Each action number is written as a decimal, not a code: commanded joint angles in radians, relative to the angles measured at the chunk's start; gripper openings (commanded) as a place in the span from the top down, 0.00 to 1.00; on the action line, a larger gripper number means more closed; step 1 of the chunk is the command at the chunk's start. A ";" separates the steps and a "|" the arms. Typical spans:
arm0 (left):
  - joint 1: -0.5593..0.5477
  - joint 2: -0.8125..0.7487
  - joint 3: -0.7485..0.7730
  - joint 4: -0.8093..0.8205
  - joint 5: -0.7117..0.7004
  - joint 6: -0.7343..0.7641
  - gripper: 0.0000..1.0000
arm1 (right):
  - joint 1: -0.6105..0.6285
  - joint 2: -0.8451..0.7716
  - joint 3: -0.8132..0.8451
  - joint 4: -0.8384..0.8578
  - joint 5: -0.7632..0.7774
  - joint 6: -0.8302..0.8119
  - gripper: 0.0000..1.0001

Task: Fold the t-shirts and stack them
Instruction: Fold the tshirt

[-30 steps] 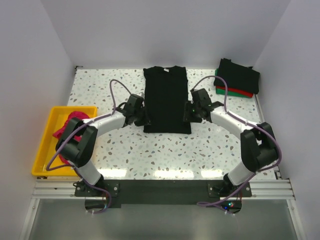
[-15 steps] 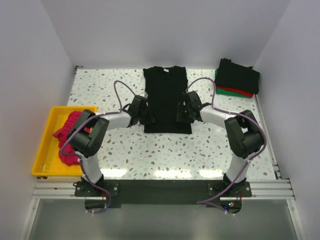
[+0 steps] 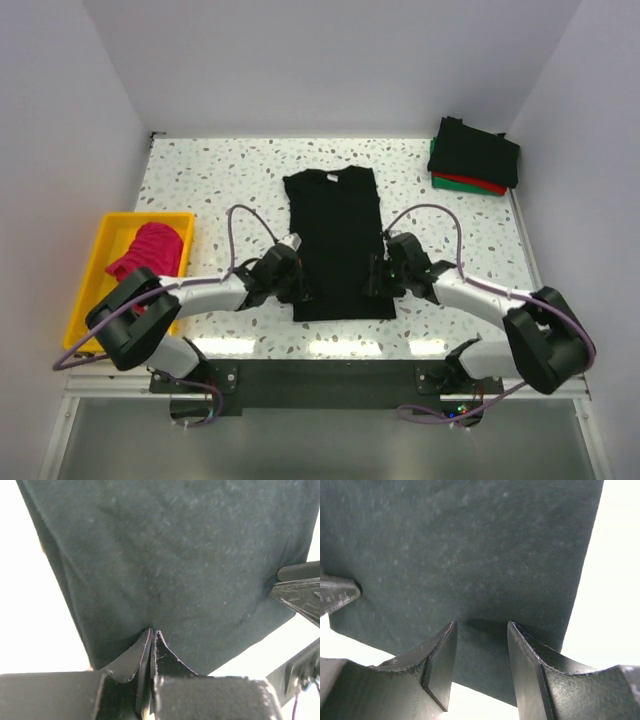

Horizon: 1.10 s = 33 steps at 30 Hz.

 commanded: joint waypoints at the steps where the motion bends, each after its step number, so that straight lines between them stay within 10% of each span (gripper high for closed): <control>1: -0.052 -0.093 -0.084 -0.133 -0.047 -0.081 0.96 | 0.068 -0.117 -0.091 -0.143 -0.046 0.049 0.51; 9: -0.055 -0.339 -0.038 -0.325 -0.125 -0.065 0.84 | 0.078 -0.215 0.168 -0.247 0.012 -0.061 0.39; 24: 0.325 0.055 0.312 -0.130 0.025 0.115 0.89 | -0.071 0.979 1.430 -0.045 -0.266 -0.303 0.51; 33: 0.353 0.180 0.361 -0.052 0.105 0.092 0.89 | -0.068 1.172 1.641 0.013 -0.289 -0.291 0.49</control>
